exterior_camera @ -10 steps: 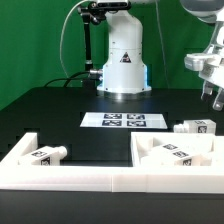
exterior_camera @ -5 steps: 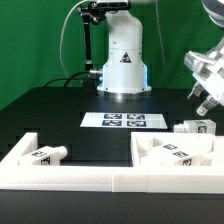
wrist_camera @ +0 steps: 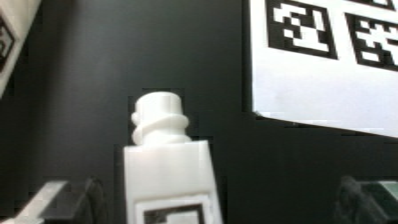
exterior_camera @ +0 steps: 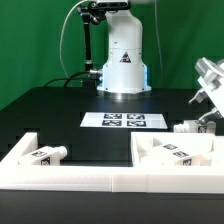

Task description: Assemble one leg

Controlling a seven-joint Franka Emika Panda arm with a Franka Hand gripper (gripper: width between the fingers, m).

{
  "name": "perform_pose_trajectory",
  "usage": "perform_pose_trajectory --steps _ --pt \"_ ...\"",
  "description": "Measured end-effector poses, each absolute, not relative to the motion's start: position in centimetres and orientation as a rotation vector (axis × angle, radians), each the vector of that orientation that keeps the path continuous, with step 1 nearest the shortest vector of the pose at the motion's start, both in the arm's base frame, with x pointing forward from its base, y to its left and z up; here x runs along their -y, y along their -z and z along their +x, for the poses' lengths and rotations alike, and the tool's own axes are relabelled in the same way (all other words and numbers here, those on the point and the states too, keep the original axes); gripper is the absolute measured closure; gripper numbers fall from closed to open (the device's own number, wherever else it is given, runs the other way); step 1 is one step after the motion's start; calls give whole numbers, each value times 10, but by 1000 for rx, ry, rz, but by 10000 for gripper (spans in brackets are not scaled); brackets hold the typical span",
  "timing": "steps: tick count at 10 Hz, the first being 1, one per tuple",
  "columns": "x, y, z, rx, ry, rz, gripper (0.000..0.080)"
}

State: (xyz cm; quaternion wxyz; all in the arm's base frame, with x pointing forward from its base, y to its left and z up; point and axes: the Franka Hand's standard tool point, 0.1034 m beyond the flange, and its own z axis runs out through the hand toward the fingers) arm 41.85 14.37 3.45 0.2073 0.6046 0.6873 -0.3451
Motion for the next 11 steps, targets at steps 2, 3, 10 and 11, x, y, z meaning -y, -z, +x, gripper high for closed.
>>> perform_pose_trajectory --steps 2,3,10,11 --pt "-143 -37 423 -1939 960 1671 151" --pt "-143 -37 422 -1940 963 1670 151" --pt "-142 -15 422 -2016 929 1680 151" --pt "-142 -13 420 -2019 933 1679 151"
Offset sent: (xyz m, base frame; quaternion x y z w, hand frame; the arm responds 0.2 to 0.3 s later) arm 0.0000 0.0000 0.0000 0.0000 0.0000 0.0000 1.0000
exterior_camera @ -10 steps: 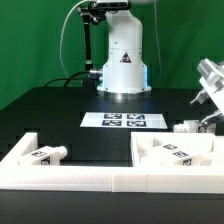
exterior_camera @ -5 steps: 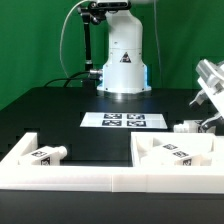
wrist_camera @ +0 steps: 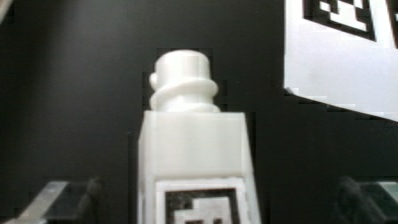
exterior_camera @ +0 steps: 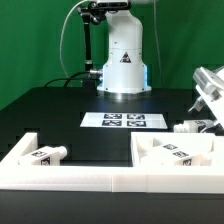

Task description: Assemble one leg

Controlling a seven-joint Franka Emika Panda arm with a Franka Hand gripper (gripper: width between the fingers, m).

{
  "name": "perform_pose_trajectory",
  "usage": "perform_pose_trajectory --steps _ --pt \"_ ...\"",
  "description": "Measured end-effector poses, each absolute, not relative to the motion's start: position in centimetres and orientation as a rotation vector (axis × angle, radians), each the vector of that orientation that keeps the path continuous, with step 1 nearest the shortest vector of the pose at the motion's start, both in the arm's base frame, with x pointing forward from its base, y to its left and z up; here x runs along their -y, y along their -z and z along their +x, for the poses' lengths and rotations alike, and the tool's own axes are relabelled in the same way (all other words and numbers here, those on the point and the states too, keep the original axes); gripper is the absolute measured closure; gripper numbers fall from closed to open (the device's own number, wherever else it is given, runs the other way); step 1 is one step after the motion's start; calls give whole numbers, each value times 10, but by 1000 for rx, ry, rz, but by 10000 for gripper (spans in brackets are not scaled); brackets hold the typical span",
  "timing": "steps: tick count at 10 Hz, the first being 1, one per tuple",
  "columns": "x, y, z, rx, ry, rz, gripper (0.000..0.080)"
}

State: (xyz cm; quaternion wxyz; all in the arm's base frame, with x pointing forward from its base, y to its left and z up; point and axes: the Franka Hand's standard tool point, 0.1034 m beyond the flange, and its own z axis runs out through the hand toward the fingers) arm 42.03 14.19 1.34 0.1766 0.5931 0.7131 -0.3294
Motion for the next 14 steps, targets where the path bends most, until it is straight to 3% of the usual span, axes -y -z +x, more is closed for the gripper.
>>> perform_pose_trajectory --steps 1,2,4,6,7,11,14 --pt "-142 -10 419 -2023 934 1679 273" --pt "-142 -9 418 -2026 935 1678 273" --pt "-142 -8 418 -2028 938 1677 521" --pt "-138 -14 418 -2021 977 1657 520" --pt "-133 -26 420 -1987 1048 1635 520" --pt "-100 -108 441 -1973 1259 1523 518" --pt "-99 -106 443 -1984 1238 1553 518"
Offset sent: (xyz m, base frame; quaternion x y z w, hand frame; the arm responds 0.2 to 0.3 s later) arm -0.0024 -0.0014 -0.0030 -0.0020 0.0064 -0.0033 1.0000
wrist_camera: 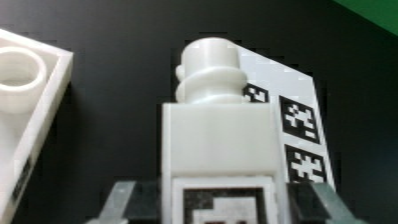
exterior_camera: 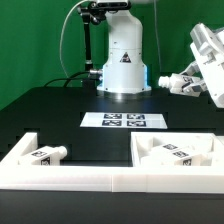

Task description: Assemble one leg

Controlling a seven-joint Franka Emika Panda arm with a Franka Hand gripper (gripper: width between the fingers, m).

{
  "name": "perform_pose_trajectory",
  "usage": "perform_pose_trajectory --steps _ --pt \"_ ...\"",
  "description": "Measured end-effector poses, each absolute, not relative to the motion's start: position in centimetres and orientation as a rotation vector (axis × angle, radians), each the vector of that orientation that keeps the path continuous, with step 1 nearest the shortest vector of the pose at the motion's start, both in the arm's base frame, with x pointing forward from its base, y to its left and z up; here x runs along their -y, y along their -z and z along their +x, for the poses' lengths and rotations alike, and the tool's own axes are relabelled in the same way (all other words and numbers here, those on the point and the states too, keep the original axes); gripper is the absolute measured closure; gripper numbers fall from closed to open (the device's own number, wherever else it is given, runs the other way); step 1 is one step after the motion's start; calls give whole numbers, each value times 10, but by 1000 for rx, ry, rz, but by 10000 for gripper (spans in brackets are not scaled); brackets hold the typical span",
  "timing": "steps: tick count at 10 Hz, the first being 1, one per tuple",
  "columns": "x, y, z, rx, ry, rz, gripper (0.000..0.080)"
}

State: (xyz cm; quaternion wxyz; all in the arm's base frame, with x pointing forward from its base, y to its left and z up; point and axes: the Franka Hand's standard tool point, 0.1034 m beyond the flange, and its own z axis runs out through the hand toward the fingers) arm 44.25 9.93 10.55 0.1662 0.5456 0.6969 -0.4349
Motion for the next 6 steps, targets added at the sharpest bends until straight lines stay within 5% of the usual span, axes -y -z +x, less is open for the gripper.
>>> perform_pose_trajectory --steps 3,6 --pt "-92 -103 425 -1861 1322 1876 518" --pt "-82 -114 444 -1988 1059 2031 518"
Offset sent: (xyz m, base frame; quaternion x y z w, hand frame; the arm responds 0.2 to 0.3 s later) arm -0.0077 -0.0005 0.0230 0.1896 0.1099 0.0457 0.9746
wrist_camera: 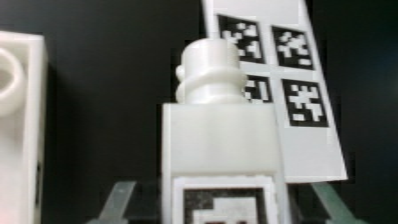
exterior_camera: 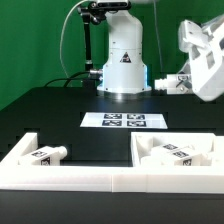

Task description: Assemble one leg

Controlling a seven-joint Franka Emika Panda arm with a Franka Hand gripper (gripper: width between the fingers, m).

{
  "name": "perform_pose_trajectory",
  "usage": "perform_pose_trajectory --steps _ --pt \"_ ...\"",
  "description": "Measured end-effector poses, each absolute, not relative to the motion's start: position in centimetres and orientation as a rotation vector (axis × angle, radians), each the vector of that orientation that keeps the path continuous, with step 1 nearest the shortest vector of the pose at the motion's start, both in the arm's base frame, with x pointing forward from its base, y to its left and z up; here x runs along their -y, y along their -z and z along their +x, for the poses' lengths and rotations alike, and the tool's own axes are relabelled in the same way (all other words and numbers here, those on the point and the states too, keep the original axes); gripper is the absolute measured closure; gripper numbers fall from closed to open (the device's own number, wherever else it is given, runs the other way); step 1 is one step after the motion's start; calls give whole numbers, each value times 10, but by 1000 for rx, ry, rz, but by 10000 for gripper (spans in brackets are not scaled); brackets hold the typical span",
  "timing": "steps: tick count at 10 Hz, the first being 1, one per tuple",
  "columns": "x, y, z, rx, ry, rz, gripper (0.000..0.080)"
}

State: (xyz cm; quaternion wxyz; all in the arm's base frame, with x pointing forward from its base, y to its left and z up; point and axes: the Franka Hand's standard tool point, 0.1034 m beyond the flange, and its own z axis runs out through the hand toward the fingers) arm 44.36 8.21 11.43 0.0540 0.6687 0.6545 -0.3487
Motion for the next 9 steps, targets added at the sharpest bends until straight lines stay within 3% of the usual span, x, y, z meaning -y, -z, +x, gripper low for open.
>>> perform_pose_trajectory --steps 2,5,9 --pt "-76 -113 451 -1995 997 2101 518" --pt "-73 -123 441 -1714 1169 2219 518" --pt "-72 -120 452 -1752 1023 2322 518"
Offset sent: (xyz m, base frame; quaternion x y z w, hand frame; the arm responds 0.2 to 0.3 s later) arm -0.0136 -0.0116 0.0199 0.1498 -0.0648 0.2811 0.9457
